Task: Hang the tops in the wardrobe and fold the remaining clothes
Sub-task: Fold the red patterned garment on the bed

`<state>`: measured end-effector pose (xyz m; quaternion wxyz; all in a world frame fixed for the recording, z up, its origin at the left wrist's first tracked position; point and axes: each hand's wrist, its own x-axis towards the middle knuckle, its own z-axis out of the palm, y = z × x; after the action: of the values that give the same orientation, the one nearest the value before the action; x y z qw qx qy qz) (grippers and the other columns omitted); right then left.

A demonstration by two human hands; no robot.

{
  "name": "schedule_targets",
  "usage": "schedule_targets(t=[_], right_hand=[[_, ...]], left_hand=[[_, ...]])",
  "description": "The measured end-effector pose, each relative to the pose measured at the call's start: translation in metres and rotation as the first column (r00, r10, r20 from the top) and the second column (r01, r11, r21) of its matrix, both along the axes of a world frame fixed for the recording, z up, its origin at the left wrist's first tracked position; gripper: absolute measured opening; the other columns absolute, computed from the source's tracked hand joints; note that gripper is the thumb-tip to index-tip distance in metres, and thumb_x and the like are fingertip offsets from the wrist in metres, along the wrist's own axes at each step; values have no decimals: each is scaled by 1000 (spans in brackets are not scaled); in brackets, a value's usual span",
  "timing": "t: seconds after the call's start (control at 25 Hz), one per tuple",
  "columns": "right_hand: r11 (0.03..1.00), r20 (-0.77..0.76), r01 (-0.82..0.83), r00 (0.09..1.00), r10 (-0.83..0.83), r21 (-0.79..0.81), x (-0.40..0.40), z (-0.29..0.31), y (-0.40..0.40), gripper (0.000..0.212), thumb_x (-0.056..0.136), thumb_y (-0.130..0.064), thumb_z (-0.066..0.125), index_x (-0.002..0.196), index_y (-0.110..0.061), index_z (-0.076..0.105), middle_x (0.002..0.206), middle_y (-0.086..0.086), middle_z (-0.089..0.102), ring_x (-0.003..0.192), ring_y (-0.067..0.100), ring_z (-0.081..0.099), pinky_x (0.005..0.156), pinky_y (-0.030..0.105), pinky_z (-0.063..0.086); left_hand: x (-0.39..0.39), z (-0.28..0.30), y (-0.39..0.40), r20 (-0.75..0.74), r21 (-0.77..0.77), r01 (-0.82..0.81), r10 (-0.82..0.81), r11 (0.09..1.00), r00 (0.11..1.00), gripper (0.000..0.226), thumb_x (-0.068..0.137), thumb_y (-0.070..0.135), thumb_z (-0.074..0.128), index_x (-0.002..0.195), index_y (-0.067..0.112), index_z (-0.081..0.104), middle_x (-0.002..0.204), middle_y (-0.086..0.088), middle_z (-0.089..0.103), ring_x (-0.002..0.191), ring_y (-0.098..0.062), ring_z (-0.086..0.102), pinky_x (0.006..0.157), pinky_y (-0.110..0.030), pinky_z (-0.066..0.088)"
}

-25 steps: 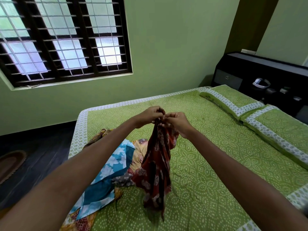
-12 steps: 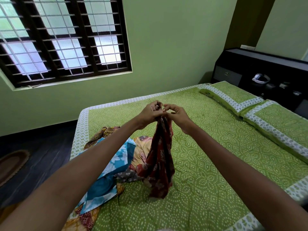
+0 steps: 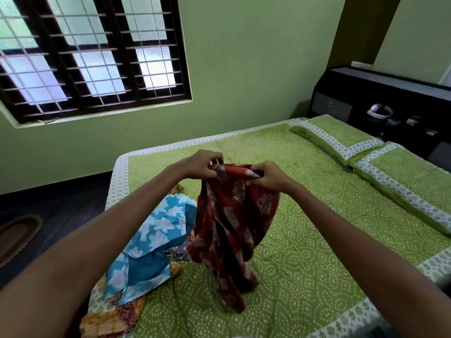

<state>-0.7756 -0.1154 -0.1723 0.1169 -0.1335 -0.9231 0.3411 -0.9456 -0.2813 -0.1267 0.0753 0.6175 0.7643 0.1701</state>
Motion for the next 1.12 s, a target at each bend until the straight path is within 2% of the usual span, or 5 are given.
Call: schedule_targets(t=[0.24, 0.44, 0.68, 0.92, 1.12], right_hand=[[988, -68, -40, 996, 51, 152, -2, 2, 1, 22, 75, -4, 73, 97, -5, 72, 88, 9, 70, 77, 19, 61, 66, 25, 44], [980, -63, -78, 994, 91, 184, -4, 4, -2, 19, 76, 1, 71, 94, -1, 70, 90, 11, 68, 78, 17, 57, 67, 25, 44], [978, -127, -56, 988, 83, 201, -2, 6, 1, 17, 78, -1, 69, 95, 1, 70, 90, 13, 68, 77, 19, 58, 65, 24, 43], [866, 481, -308, 872, 91, 394, 9, -19, -7, 27, 77, -18, 62, 99, -4, 63, 94, 16, 67, 87, 31, 63, 66, 30, 44], [823, 446, -225, 894, -39, 522, 24, -14, 5, 41, 87, -47, 57, 105, -11, 65, 89, 14, 66, 83, 30, 61, 64, 28, 38]], left_hand=[[7, -22, -9, -26, 7, 127, -126, 992, 992, 56, 77, -7, 53, 130, 11, 50, 112, -2, 59, 91, -13, 54, 78, -24, 41], [8, -32, -6, -68, -23, -25, 24, 999, 997, 8, 75, 9, 54, 73, 5, 60, 66, -6, 50, 65, -20, 46, 63, -29, 31], [16, -44, -1, 23, 204, -262, 263, 943, 965, 37, 62, 27, 49, 59, -8, 59, 60, -23, 59, 54, -26, 48, 52, -33, 33], [-5, -15, 10, -227, 277, -169, 235, 946, 945, 7, 69, -8, 58, 73, -12, 61, 78, -27, 60, 78, -38, 58, 69, -42, 44], [-12, -13, -1, -360, 296, 21, 91, 955, 928, 4, 60, -3, 52, 59, -5, 54, 62, -21, 54, 61, -33, 56, 54, -36, 45]])
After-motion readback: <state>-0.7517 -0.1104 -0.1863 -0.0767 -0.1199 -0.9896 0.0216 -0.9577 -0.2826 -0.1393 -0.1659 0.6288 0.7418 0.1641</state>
